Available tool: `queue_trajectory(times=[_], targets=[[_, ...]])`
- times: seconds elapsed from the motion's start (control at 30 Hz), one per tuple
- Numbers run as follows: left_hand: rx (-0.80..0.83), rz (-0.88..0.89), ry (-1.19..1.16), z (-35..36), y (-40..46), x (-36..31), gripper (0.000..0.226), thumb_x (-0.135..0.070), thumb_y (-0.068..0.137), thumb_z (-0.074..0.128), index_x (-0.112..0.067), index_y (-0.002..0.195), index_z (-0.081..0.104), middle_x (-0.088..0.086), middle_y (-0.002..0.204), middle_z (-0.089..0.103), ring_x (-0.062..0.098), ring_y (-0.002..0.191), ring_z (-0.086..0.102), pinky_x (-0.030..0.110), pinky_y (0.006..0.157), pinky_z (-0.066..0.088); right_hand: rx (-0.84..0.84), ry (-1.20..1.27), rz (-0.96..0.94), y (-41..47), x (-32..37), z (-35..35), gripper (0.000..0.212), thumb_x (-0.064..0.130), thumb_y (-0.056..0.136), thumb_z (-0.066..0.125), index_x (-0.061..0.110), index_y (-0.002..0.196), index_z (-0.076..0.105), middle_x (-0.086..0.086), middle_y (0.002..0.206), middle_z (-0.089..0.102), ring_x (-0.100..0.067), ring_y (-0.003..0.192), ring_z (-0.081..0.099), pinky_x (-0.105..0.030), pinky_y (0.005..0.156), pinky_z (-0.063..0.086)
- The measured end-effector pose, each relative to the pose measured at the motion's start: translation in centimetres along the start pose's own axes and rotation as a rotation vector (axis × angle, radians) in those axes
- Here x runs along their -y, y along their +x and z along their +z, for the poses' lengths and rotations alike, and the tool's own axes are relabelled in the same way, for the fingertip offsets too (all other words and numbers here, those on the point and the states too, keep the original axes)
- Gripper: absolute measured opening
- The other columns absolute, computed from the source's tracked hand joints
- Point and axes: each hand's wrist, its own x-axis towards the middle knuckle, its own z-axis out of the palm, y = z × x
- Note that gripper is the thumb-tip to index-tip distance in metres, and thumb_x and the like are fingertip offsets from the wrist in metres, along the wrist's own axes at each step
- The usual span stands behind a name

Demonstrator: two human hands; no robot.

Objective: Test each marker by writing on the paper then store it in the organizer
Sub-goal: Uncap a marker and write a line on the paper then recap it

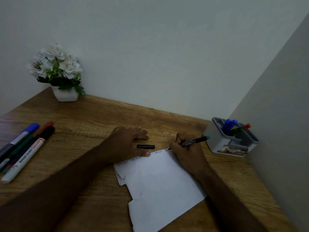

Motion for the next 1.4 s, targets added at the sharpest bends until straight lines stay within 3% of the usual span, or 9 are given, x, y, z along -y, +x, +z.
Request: queue_trajectory(times=[0.13, 0.23, 0.4, 0.57, 0.8, 0.97, 1.23, 1.4], targets=[[-0.006, 0.006, -0.001, 0.07, 0.01, 0.1, 0.094, -0.086, 0.054, 0.041, -0.033, 0.13, 0.058, -0.018, 0.148, 0.043, 0.0, 0.142, 0.028, 0.047, 0.116, 0.024, 0.02, 0.006, 0.01, -0.18, 0.12, 0.01, 0.026, 0.007, 0.071, 0.059, 0.009, 0.053, 0.041, 0.002, 0.052, 0.041, -0.009, 0.053, 0.036, -0.024, 0.049, 0.029], [-0.001, 0.0, -0.006, 0.08, -0.01, 0.11, 0.095, -0.086, 0.054, 0.04, -0.034, 0.131, 0.058, -0.018, 0.148, 0.042, 0.0, 0.142, 0.028, 0.047, 0.117, 0.023, 0.004, 0.016, 0.0, -0.22, 0.18, -0.07, 0.029, 0.003, 0.072, 0.058, 0.013, 0.052, 0.039, 0.008, 0.05, 0.038, -0.004, 0.051, 0.033, -0.018, 0.048, 0.027], [-0.011, 0.012, -0.001, 0.0, 0.01, 0.07, 0.095, -0.086, 0.054, 0.04, -0.033, 0.13, 0.058, -0.018, 0.147, 0.043, -0.001, 0.141, 0.029, 0.047, 0.118, 0.022, -0.023, -0.005, -0.027, 0.08, -0.01, 0.0, 0.037, -0.012, 0.074, 0.059, 0.007, 0.052, 0.036, 0.0, 0.051, 0.036, -0.006, 0.05, 0.032, -0.017, 0.048, 0.026], [-0.01, 0.022, 0.004, 0.1, 0.06, 0.22, 0.102, -0.093, 0.049, 0.04, -0.033, 0.13, 0.059, -0.019, 0.146, 0.044, -0.001, 0.141, 0.03, 0.048, 0.117, 0.024, -0.02, 0.003, -0.021, -0.01, -0.25, -0.12, 0.032, -0.005, 0.074, 0.06, 0.003, 0.052, 0.037, -0.001, 0.051, 0.037, -0.008, 0.051, 0.033, -0.019, 0.047, 0.027], [-0.005, 0.009, 0.022, -0.07, 0.08, -0.03, 0.094, -0.086, 0.054, 0.039, -0.035, 0.13, 0.059, -0.019, 0.147, 0.044, -0.001, 0.141, 0.029, 0.046, 0.117, 0.023, -0.032, -0.004, -0.005, 0.09, 0.06, 0.06, 0.031, -0.008, 0.075, 0.06, -0.002, 0.055, 0.039, -0.004, 0.052, 0.04, -0.009, 0.052, 0.035, -0.02, 0.048, 0.028], [-0.012, 0.025, 0.041, 0.11, 0.2, 0.21, 0.112, -0.101, 0.043, 0.031, -0.035, 0.129, 0.059, -0.018, 0.146, 0.045, 0.0, 0.141, 0.03, 0.046, 0.117, 0.024, -0.039, 0.007, 0.014, -0.13, 0.08, -0.13, 0.034, -0.011, 0.076, 0.059, 0.0, 0.054, 0.036, -0.005, 0.053, 0.036, -0.011, 0.053, 0.032, -0.022, 0.049, 0.026], [-0.028, 0.025, 0.033, 0.33, 0.35, 0.57, 0.117, -0.105, 0.043, 0.021, -0.035, 0.128, 0.06, -0.019, 0.145, 0.046, -0.001, 0.14, 0.032, 0.048, 0.115, 0.028, -0.141, 0.025, 0.043, -0.03, 0.43, -0.6, 0.031, -0.008, 0.077, 0.061, -0.006, 0.057, 0.038, -0.009, 0.054, 0.04, -0.011, 0.052, 0.036, -0.019, 0.049, 0.031], [-0.041, 0.028, 0.014, 0.44, 0.33, 0.8, 0.113, -0.104, 0.045, 0.024, -0.036, 0.128, 0.06, -0.018, 0.144, 0.048, -0.001, 0.139, 0.033, 0.048, 0.115, 0.029, -0.064, -0.008, 0.029, 0.22, 0.28, -0.78, 0.034, -0.007, 0.077, 0.06, 0.008, 0.055, 0.04, -0.001, 0.052, 0.04, -0.008, 0.052, 0.036, -0.02, 0.048, 0.03]])
